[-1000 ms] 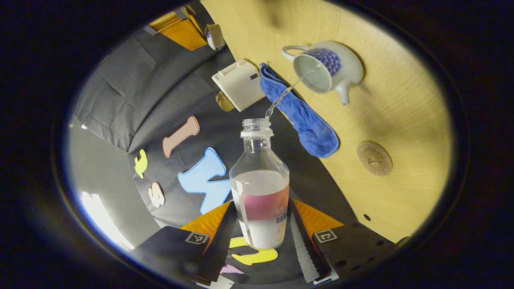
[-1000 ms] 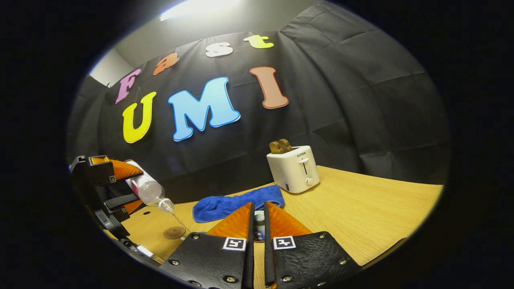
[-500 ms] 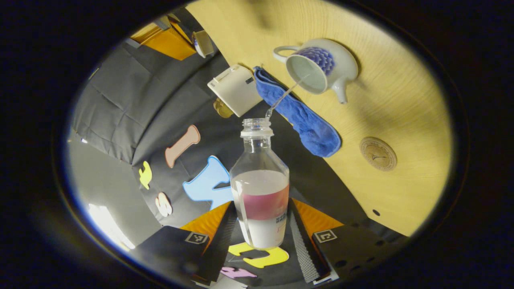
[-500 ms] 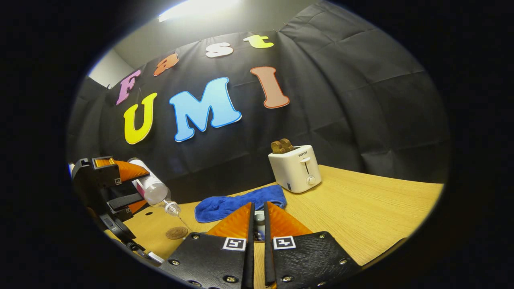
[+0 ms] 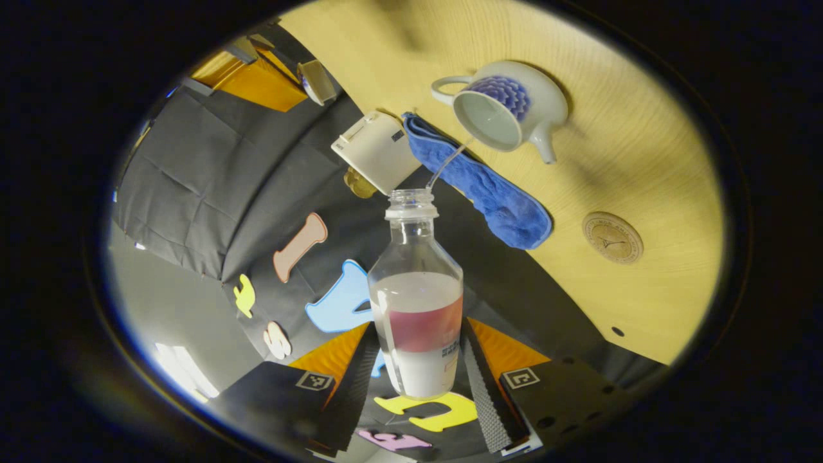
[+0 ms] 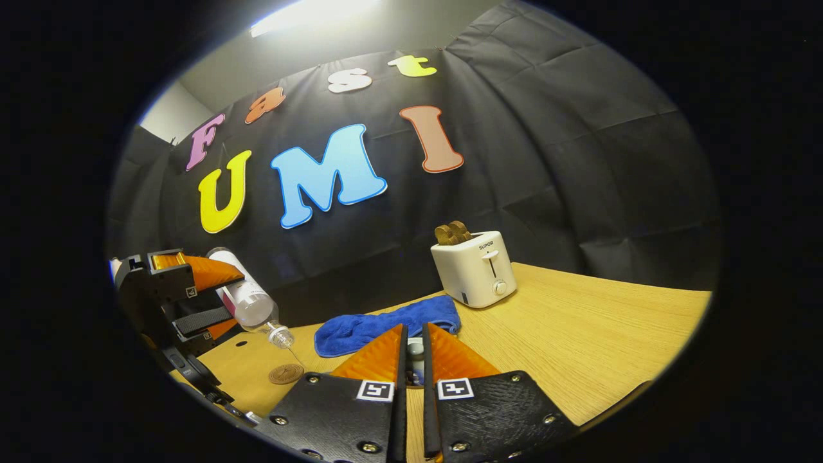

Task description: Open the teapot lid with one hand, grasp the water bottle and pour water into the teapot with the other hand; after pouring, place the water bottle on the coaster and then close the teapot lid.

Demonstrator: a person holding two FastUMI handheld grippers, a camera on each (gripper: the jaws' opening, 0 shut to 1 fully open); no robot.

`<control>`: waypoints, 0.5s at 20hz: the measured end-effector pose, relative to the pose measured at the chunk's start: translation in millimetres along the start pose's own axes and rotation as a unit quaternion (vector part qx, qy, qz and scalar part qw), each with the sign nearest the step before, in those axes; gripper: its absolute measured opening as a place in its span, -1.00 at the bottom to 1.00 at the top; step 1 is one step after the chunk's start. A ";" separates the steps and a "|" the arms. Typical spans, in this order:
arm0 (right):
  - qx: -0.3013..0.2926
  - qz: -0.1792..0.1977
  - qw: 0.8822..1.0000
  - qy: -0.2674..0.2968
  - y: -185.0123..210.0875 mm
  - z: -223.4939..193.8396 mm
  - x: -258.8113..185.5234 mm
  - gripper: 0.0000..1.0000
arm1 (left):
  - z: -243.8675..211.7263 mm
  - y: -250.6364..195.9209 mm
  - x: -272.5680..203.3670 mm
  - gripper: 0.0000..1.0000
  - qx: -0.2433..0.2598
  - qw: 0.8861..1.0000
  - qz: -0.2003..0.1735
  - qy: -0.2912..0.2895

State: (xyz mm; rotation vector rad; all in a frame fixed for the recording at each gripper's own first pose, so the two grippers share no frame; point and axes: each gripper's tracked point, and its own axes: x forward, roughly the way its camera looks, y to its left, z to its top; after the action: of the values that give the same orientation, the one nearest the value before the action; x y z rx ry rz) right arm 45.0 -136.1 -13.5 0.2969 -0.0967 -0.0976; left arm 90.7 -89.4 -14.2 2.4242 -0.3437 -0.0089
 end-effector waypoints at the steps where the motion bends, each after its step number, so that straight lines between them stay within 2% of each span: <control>1: 0.001 0.001 1.000 0.001 0.2 -1.1 0.2 -0.79 | 0.0 1.7 -0.6 0.75 0.002 1.000 0.002 -0.001; 8: 0.002 0.002 1.000 0.003 1.1 -0.8 -0.1 -0.79 | 7.7 9.9 -1.6 0.73 0.030 0.999 0.025 -0.010; 10: 0.001 0.002 1.000 0.004 1.1 -1.4 0.2 -0.79 | 7.1 4.7 -0.4 0.75 0.000 1.000 0.015 -0.012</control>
State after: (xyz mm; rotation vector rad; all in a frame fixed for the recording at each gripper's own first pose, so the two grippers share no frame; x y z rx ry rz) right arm 45.4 -134.6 -14.5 0.2995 -0.0902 -0.0917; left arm 88.5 -97.2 -16.7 2.4213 -0.3899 -0.0246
